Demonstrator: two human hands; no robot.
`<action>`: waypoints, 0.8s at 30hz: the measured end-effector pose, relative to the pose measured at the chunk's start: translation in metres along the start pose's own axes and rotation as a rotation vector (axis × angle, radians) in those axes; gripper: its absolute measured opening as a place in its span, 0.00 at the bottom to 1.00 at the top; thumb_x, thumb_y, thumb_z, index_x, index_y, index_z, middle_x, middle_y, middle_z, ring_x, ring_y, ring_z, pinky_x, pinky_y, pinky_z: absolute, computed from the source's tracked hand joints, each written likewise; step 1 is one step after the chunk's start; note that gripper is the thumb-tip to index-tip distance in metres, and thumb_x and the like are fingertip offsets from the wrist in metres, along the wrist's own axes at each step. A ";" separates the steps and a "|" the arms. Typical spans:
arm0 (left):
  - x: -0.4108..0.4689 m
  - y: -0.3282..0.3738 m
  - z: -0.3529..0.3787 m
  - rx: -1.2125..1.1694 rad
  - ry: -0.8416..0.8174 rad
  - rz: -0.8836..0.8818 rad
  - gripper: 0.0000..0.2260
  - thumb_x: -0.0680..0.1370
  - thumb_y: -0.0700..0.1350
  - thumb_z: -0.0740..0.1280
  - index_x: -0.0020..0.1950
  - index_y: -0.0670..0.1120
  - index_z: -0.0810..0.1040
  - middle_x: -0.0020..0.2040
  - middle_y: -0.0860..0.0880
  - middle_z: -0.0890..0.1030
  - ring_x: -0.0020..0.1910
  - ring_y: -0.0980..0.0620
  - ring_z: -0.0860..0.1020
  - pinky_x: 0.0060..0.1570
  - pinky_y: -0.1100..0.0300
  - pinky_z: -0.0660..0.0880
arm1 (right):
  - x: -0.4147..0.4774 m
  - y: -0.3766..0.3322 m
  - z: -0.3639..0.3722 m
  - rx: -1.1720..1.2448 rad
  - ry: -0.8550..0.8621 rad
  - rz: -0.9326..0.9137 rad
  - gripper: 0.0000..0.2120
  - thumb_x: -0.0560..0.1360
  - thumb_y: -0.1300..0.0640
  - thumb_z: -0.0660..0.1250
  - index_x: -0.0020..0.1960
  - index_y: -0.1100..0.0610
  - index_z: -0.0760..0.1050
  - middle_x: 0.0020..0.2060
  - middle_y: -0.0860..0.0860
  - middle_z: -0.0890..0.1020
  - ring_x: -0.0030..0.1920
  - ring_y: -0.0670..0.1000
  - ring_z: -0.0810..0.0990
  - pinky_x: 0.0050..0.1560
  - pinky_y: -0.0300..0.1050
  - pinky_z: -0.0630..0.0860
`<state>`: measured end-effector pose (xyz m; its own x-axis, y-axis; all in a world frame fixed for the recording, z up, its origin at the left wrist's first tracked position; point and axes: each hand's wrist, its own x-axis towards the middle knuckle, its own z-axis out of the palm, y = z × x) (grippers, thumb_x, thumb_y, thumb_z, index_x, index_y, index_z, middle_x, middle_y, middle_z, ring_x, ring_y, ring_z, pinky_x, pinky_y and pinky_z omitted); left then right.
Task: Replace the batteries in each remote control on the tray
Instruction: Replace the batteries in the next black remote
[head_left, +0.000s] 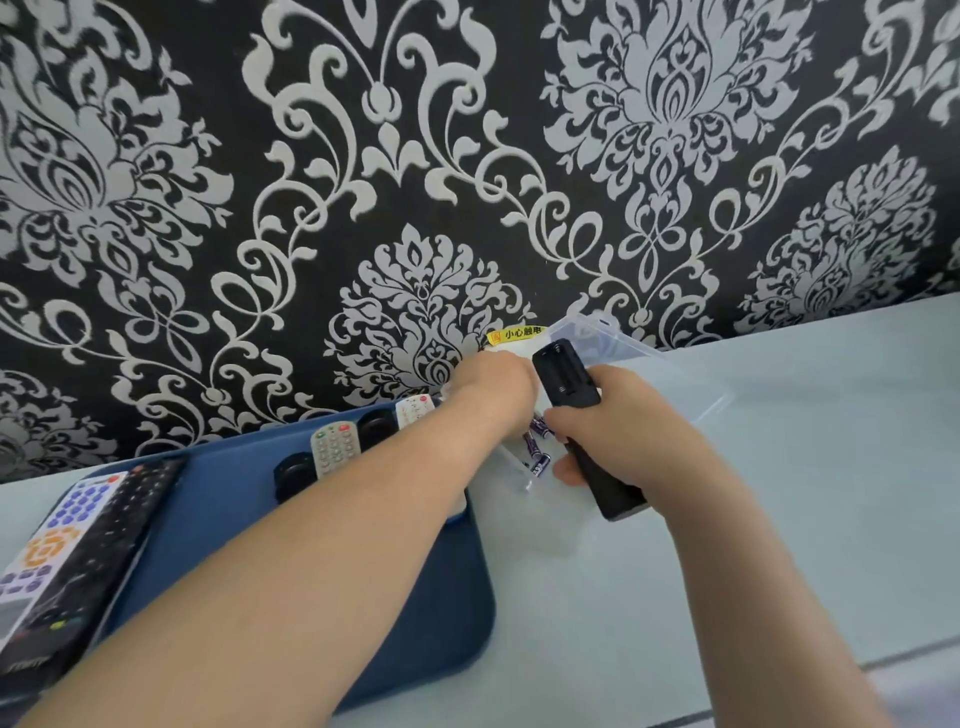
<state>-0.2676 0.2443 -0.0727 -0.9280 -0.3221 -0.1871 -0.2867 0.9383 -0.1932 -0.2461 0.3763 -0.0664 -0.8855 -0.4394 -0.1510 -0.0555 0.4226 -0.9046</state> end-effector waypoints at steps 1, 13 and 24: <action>-0.002 0.001 -0.001 -0.031 -0.015 -0.023 0.15 0.77 0.40 0.65 0.64 0.42 0.73 0.61 0.44 0.76 0.59 0.42 0.75 0.58 0.51 0.75 | 0.000 0.000 0.001 0.010 0.004 -0.008 0.03 0.75 0.62 0.65 0.46 0.56 0.72 0.35 0.53 0.79 0.29 0.55 0.83 0.34 0.43 0.81; -0.044 -0.046 -0.011 -0.754 0.193 0.112 0.06 0.76 0.42 0.68 0.47 0.50 0.85 0.40 0.48 0.82 0.41 0.48 0.78 0.46 0.51 0.77 | -0.002 -0.008 0.004 0.292 0.049 -0.038 0.10 0.74 0.63 0.70 0.53 0.55 0.74 0.35 0.55 0.79 0.23 0.47 0.77 0.25 0.39 0.76; -0.116 -0.091 0.007 -0.743 0.430 0.140 0.08 0.77 0.43 0.66 0.48 0.54 0.84 0.38 0.53 0.81 0.35 0.55 0.76 0.35 0.61 0.71 | -0.015 -0.039 0.066 0.562 -0.027 -0.141 0.09 0.71 0.64 0.76 0.47 0.61 0.77 0.36 0.53 0.83 0.34 0.48 0.82 0.33 0.41 0.80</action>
<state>-0.1323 0.1950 -0.0397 -0.9326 -0.2631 0.2469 -0.1053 0.8529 0.5113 -0.2003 0.3139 -0.0554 -0.8747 -0.4843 -0.0174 0.0882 -0.1237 -0.9884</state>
